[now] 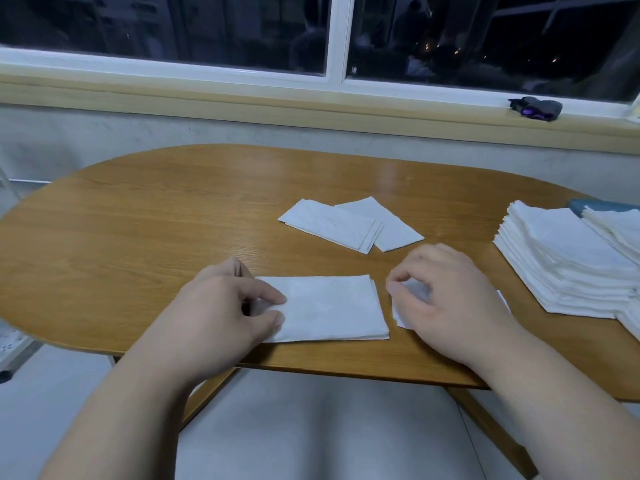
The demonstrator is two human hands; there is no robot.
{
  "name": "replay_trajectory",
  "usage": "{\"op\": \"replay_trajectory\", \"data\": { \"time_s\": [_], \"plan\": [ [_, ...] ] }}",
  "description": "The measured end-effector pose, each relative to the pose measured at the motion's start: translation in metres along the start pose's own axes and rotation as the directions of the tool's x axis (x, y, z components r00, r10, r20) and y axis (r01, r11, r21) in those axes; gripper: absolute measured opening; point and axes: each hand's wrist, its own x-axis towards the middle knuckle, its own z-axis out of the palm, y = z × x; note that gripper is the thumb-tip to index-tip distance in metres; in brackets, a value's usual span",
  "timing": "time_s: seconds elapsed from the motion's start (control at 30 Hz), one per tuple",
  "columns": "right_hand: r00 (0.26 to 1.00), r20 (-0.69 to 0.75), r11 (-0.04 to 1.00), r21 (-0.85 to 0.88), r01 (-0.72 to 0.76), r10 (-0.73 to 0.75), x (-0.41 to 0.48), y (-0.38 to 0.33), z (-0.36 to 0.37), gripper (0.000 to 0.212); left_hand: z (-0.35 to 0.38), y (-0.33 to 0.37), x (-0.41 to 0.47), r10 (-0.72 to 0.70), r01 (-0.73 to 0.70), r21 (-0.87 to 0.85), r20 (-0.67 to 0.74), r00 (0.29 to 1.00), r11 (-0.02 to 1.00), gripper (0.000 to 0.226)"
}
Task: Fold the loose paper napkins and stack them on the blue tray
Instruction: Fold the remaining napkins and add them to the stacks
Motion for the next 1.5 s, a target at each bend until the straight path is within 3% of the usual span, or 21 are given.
{"op": "replay_trajectory", "data": {
  "time_s": [0.17,0.27,0.33,0.4,0.6,0.7,0.8,0.93,1.07,1.23,1.37,1.5],
  "plan": [
    [0.966,0.183,0.977,-0.146,-0.155,0.181,-0.042,0.02,-0.019,0.047,0.005,0.007,-0.007,0.027,-0.027,0.017,0.019,0.999,0.999,0.013],
    [0.954,0.262,0.977,-0.188,-0.098,0.146,-0.055,0.022,-0.025,0.082,0.014,0.019,-0.018,0.017,-0.016,0.018,-0.008,1.0,1.0,0.013],
    [0.949,0.291,0.98,-0.189,-0.068,0.122,-0.064,0.024,-0.03,0.093,0.02,0.026,-0.027,0.015,-0.013,0.034,-0.045,0.999,0.999,0.013],
    [0.953,0.282,0.985,-0.162,-0.063,0.107,-0.074,0.027,-0.035,0.087,0.024,0.03,-0.035,0.021,-0.016,0.043,-0.104,0.994,0.999,0.014],
    [0.989,0.145,0.997,-0.074,0.023,-0.012,-0.106,0.04,-0.045,0.026,0.031,0.033,-0.042,-0.004,0.014,0.057,-0.176,0.984,0.998,0.015],
    [0.999,0.043,0.999,0.044,0.0,-0.002,-0.113,0.035,-0.055,0.024,0.031,0.032,-0.039,-0.019,0.03,0.074,-0.155,0.988,0.997,0.014],
    [0.996,-0.032,0.947,0.316,-0.066,0.081,-0.105,0.016,-0.064,0.027,0.029,0.035,-0.038,-0.045,0.058,0.104,-0.12,0.992,0.993,0.014],
    [0.998,0.033,0.871,0.486,-0.062,0.053,-0.067,-0.02,-0.075,0.015,0.027,0.03,-0.036,-0.013,0.024,0.119,-0.089,0.996,0.993,0.014],
    [0.976,0.215,0.871,0.477,-0.12,0.017,-0.02,-0.042,-0.067,0.02,0.021,0.021,-0.034,0.02,-0.037,-0.135,-0.124,0.992,0.99,0.013],
    [0.898,0.43,0.885,0.449,-0.12,-0.097,0.02,-0.065,-0.054,0.016,0.013,0.029,-0.041,0.087,-0.13,-0.551,-0.103,0.991,0.824,0.046],
    [0.876,0.466,0.837,0.523,-0.159,-0.125,0.032,-0.067,-0.046,0.019,0.013,0.034,-0.041,0.106,-0.193,-0.456,-0.21,0.972,0.869,0.066],
    [0.866,0.483,0.741,0.628,-0.238,-0.131,0.022,-0.041,-0.042,0.062,0.014,0.037,-0.04,0.028,-0.128,-0.472,-0.214,0.977,0.872,0.066]
  ]
}}
